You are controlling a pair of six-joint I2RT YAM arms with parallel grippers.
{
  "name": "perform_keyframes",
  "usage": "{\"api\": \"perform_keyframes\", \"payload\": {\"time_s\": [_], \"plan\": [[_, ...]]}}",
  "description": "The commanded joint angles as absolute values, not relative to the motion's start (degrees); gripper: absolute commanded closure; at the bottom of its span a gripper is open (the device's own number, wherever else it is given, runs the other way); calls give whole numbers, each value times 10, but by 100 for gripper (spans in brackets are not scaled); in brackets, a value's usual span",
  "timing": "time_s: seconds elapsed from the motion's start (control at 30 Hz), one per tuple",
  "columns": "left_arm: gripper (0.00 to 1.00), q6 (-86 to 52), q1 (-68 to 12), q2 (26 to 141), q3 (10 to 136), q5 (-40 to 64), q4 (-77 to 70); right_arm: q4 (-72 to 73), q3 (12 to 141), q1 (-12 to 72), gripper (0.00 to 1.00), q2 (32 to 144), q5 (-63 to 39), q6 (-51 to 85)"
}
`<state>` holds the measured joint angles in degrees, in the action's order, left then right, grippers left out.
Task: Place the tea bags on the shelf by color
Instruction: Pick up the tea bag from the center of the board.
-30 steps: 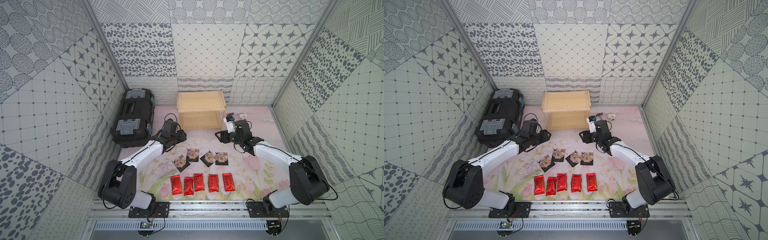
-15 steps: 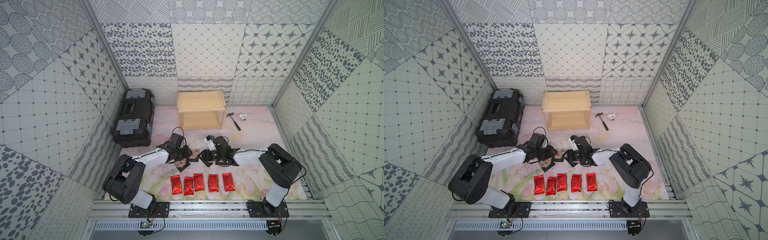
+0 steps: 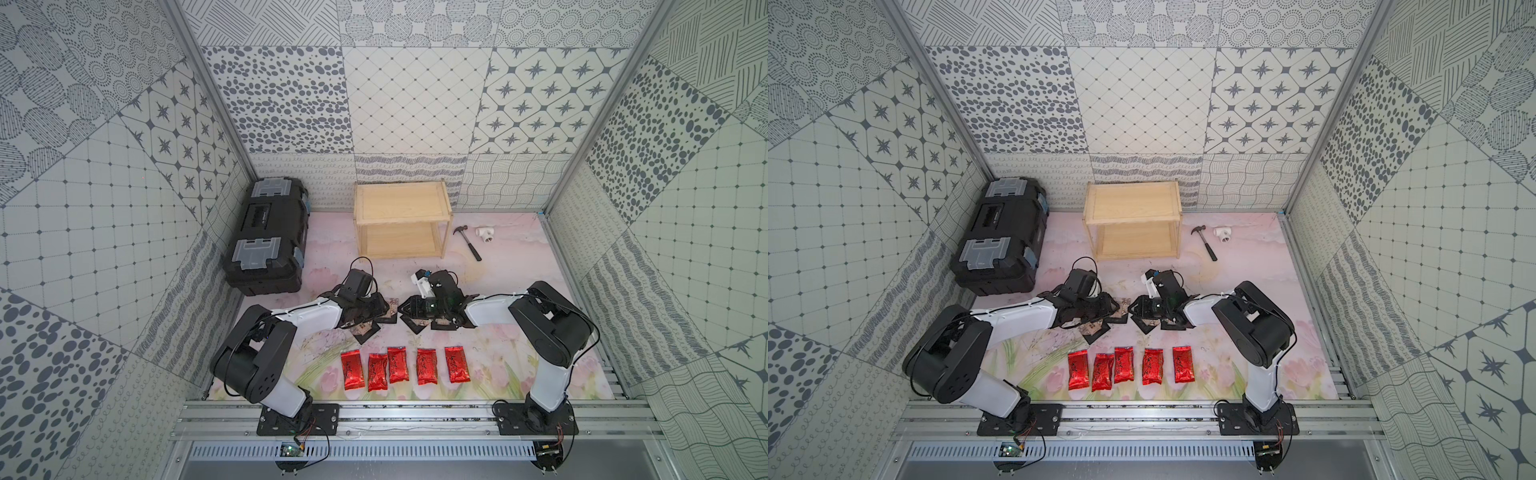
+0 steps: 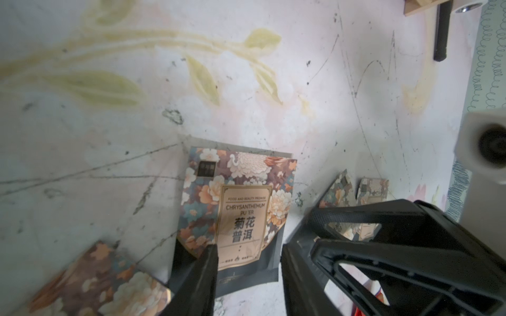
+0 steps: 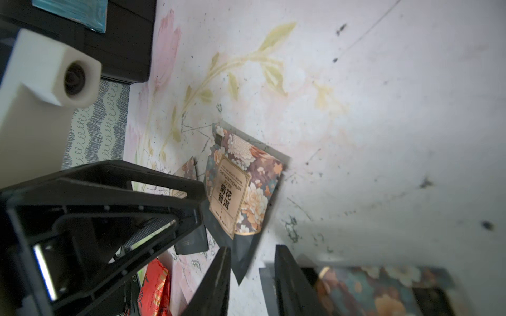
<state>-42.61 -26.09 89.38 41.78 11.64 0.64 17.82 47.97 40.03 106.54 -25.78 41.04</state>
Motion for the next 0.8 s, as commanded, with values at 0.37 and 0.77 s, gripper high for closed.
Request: {"api": "perform_keyframes", "payload": {"time_s": [0.37, 0.77], "plan": [[55, -405, -261, 890, 391, 47, -19, 173, 514, 398, 68, 1093, -270, 428], [56, -417, -262, 891, 360, 56, -40, 187, 522, 398, 68, 1118, -289, 484]]}}
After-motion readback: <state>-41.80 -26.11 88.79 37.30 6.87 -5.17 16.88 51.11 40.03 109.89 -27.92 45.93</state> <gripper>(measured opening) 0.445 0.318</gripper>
